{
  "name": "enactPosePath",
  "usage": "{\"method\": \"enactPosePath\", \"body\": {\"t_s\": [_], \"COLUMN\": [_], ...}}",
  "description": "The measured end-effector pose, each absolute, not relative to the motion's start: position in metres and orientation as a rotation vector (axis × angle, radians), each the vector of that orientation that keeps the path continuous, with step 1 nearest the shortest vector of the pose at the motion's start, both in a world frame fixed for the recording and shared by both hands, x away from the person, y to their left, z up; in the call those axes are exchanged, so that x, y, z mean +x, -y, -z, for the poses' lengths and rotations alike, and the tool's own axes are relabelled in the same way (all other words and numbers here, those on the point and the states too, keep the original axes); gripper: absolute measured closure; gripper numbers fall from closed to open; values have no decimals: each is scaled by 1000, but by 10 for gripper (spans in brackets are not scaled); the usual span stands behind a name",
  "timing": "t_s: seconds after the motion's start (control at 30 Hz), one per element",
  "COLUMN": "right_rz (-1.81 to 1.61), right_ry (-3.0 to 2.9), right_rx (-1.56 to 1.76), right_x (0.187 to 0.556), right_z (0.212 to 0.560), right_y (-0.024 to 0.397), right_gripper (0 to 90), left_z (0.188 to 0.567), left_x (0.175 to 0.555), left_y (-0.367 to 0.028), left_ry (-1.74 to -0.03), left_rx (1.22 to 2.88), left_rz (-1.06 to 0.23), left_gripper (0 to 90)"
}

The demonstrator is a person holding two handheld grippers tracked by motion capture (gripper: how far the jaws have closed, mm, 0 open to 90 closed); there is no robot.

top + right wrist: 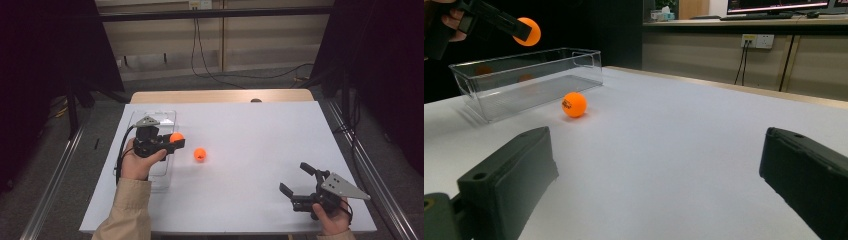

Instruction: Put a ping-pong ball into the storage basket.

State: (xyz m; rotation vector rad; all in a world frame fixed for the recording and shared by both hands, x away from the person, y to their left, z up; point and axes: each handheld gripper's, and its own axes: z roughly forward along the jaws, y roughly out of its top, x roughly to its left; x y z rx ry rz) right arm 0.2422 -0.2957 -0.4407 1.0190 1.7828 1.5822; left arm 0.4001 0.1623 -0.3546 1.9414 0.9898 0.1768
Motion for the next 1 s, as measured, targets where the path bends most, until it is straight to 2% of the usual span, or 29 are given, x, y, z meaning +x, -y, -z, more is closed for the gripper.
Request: {"method": "enactPosePath", "body": {"t_s": [1.0], "right_rz": [-1583], "right_ry": [-1782], "right_rx": [1017], "right_x": [242], "right_z": [441], "right_y": [296], "right_gripper": [7], "left_z": [356], "left_x": [403], "left_y": [-175], "left_ry": [-1027], "left_rx": [1924], "left_rz": [-213], "left_gripper": [509]}}
